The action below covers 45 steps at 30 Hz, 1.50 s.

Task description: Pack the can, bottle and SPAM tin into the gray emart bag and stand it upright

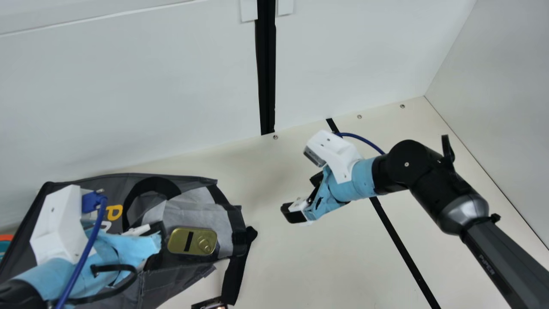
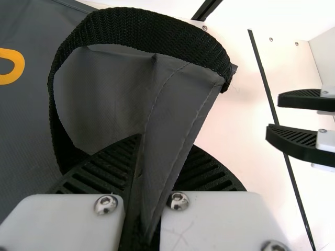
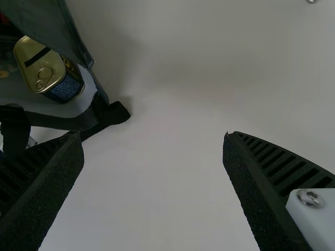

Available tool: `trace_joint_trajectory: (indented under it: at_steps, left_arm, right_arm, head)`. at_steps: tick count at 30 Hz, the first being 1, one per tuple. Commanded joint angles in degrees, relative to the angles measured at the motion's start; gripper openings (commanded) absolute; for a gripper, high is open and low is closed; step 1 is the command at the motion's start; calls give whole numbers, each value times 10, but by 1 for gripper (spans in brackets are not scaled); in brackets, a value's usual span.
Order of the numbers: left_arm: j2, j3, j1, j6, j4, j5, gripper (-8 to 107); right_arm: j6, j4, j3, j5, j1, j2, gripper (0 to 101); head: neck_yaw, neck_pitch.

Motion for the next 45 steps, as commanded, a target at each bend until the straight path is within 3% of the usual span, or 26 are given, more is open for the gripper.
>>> trace_joint_trajectory:
  at_steps: [1, 19, 45]
  left_arm:
    - [0, 0, 0, 0, 0, 0, -8]
    - [0, 0, 0, 0, 0, 0, -8]
    - [0, 0, 0, 0, 0, 0, -8]
  right_arm:
    - [-7, 12, 0, 1, 4, 6, 95]
    - [-63, 92, -10, -2, 58, 77, 95]
    - [-94, 190, -52, -25, 132, 182, 95]
  head:
    - [0, -13]
    - [0, -13]
    - [0, -13]
